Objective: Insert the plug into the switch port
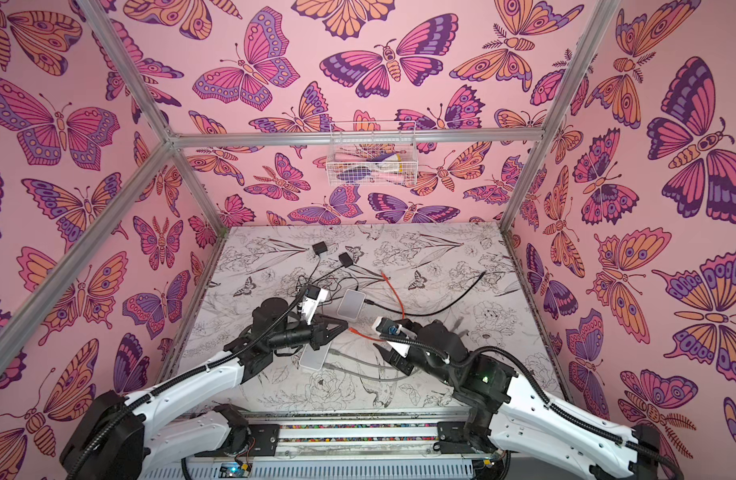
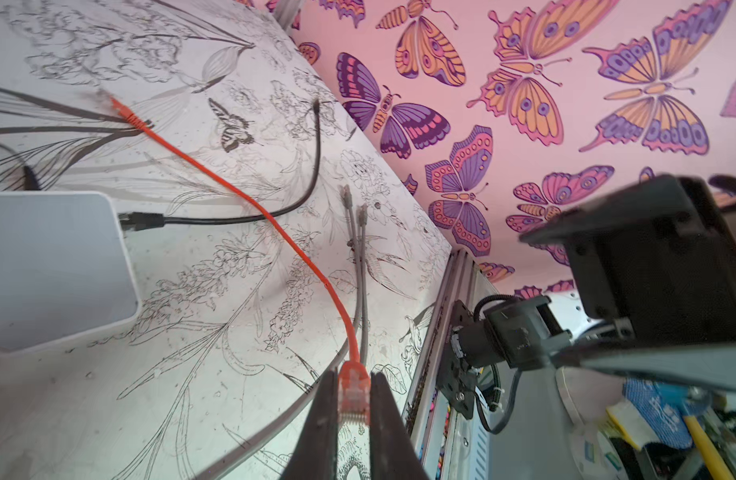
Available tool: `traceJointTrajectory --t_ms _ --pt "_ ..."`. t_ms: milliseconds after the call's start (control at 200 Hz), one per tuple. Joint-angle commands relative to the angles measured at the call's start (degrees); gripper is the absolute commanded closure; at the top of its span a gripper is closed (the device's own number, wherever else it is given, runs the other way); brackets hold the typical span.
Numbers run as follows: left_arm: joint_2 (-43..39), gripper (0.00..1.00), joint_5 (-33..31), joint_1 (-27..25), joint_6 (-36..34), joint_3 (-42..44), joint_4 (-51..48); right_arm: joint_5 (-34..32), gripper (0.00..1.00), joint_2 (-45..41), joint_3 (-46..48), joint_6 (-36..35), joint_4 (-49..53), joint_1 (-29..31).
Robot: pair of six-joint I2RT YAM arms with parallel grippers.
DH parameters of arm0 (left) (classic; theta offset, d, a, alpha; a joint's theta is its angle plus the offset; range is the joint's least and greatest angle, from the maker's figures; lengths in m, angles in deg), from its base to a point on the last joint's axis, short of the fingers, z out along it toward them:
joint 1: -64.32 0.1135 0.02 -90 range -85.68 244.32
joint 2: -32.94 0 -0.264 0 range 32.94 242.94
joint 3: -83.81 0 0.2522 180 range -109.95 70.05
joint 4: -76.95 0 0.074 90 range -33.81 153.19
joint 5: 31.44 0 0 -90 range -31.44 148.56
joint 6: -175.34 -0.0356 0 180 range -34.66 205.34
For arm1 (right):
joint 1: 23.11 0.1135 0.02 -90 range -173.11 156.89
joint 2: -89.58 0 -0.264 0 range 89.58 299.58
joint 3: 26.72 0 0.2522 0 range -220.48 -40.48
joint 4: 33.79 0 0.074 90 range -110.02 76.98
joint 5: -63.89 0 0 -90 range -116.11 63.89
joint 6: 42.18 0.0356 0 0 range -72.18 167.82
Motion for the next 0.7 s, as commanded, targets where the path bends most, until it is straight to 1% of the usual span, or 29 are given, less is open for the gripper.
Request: traceJointTrajectory --t_ms 0,80,185,301,471,561,681,696 --pt "1.80 0.97 7.58 0.49 -4.11 0.15 5.95 13.91 0.41 3.68 -2.87 3.20 4.33 -3.72" --pt "3.54 0.97 9.95 0.60 -4.39 -0.09 8.29 17.41 0.44 8.21 -5.74 2.82 5.79 -5.63" --pt "5.06 0.97 13.73 0.64 -4.10 0.74 13.76 22.47 0.47 13.58 -8.81 2.07 7.26 -8.14" --pt "5.84 0.97 15.33 0.91 -4.95 1.65 16.79 28.06 0.49 17.29 -10.72 2.15 8.04 -10.84" --pt "6.48 0.98 17.21 1.45 -5.78 1.94 18.28 28.16 0.51 18.26 -10.00 1.14 7.99 -11.34" --pt "6.78 0.98 17.33 1.64 -5.61 2.12 19.67 29.83 0.55 18.23 -9.74 0.75 7.81 -11.94" --pt "7.41 0.99 18.35 2.16 -5.13 1.98 20.18 32.11 0.56 18.15 -9.32 0.57 7.51 -12.09" --pt "7.41 0.99 18.45 2.14 -4.98 1.97 21.80 32.17 0.56 18.15 -9.19 0.57 7.46 -12.11"
